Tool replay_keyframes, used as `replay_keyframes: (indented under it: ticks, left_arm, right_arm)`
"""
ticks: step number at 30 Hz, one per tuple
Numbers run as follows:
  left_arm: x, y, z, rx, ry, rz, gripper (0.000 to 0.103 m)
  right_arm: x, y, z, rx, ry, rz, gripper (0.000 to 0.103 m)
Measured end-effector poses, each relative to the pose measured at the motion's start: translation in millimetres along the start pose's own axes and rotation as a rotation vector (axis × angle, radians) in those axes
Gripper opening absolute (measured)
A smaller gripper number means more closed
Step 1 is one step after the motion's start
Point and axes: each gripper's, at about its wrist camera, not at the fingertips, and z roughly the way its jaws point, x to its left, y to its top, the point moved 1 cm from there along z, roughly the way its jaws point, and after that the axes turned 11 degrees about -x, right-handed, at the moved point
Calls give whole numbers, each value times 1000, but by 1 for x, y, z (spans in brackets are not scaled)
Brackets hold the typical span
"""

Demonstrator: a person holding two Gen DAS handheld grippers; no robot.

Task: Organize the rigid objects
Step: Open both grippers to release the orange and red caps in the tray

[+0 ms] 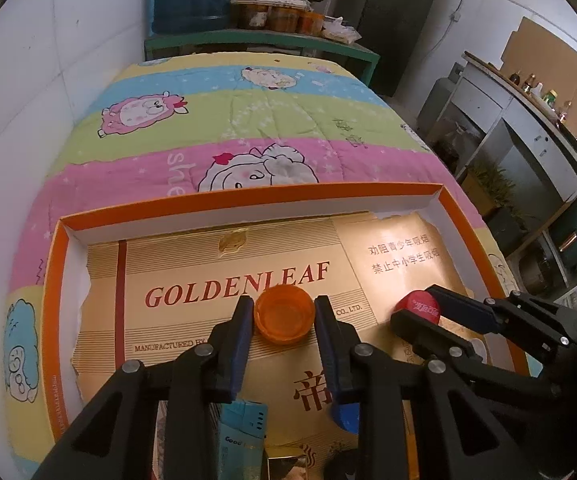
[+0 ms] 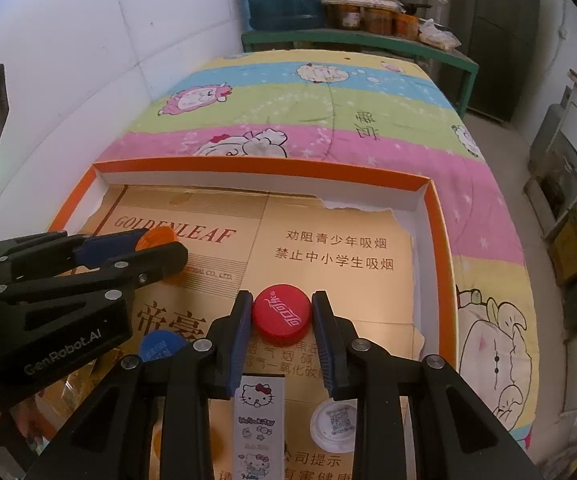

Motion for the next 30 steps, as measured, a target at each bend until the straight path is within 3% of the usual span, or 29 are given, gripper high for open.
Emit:
replay_keyframes:
  ticks: [5,8,15,19,21,30]
  left_arm:
    - [1,0,-1,-6,-12,-3,33]
    - [-2,0,-2,-12,-2,11,45]
    - [-1,0,-6,-26,-5,10,46]
    - [-2,1,-9,-34,-9,15,52]
    - [-2,2,-12,-42,-13,16,57]
    - [-1,2,-32,-91,5,18,62]
  right_arm:
    - [1,-1,0,2,-5,-8,31]
    - [0,-1,1,0,-6,-9,31]
    - [-1,-1,-2,-6,-9,-8,32]
    - [-3,-1,-5,-12,-13,10,48]
    - [-3,-1,-6,-14,-11,19,48]
    - [-3,0,-22,-45,-29,38,49]
